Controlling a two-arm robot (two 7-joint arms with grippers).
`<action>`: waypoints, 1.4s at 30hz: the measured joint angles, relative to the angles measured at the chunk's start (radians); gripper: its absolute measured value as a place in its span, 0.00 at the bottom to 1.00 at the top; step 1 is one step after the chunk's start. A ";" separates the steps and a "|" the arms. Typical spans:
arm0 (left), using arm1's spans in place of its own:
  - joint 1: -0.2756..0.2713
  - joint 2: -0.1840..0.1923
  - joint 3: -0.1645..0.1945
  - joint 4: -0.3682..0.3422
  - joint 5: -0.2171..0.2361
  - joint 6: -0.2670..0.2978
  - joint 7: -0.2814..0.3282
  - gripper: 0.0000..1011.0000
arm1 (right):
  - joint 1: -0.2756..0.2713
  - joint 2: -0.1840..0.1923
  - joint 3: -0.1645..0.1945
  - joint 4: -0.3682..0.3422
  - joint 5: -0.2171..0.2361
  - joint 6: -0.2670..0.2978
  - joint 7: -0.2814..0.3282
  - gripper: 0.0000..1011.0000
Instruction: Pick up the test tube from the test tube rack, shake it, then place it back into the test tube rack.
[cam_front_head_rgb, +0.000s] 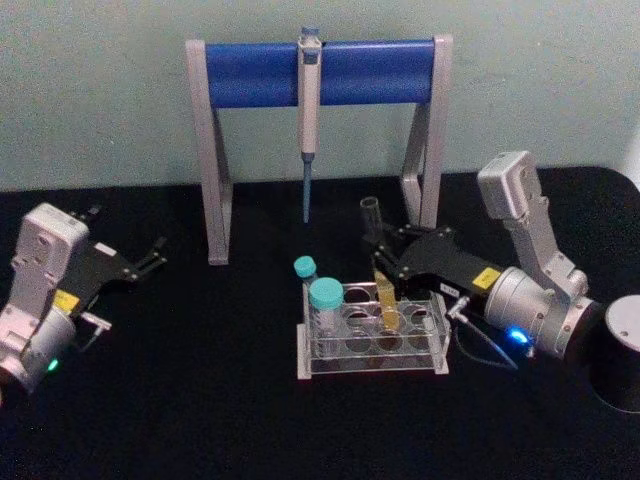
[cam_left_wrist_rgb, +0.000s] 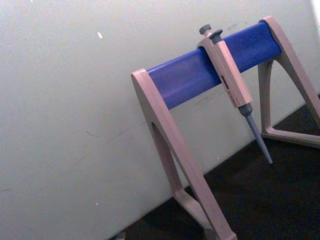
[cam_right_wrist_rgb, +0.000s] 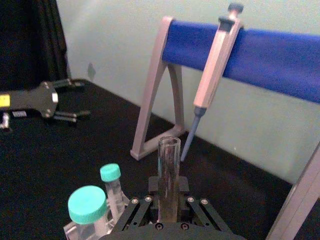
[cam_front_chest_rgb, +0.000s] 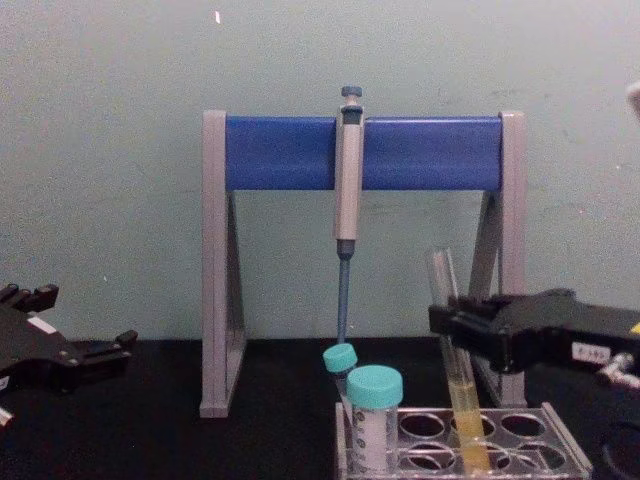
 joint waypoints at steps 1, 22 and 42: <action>0.000 0.000 0.000 0.000 0.000 0.000 0.000 0.99 | -0.003 0.000 0.003 -0.002 0.004 -0.005 0.002 0.21; 0.000 0.000 0.000 0.000 0.000 0.000 0.000 0.99 | -0.073 0.012 0.134 -0.116 0.175 -0.189 0.038 0.21; 0.000 0.000 0.000 0.000 0.000 0.000 0.000 0.99 | -0.082 0.010 0.134 -0.112 0.156 -0.235 0.034 0.21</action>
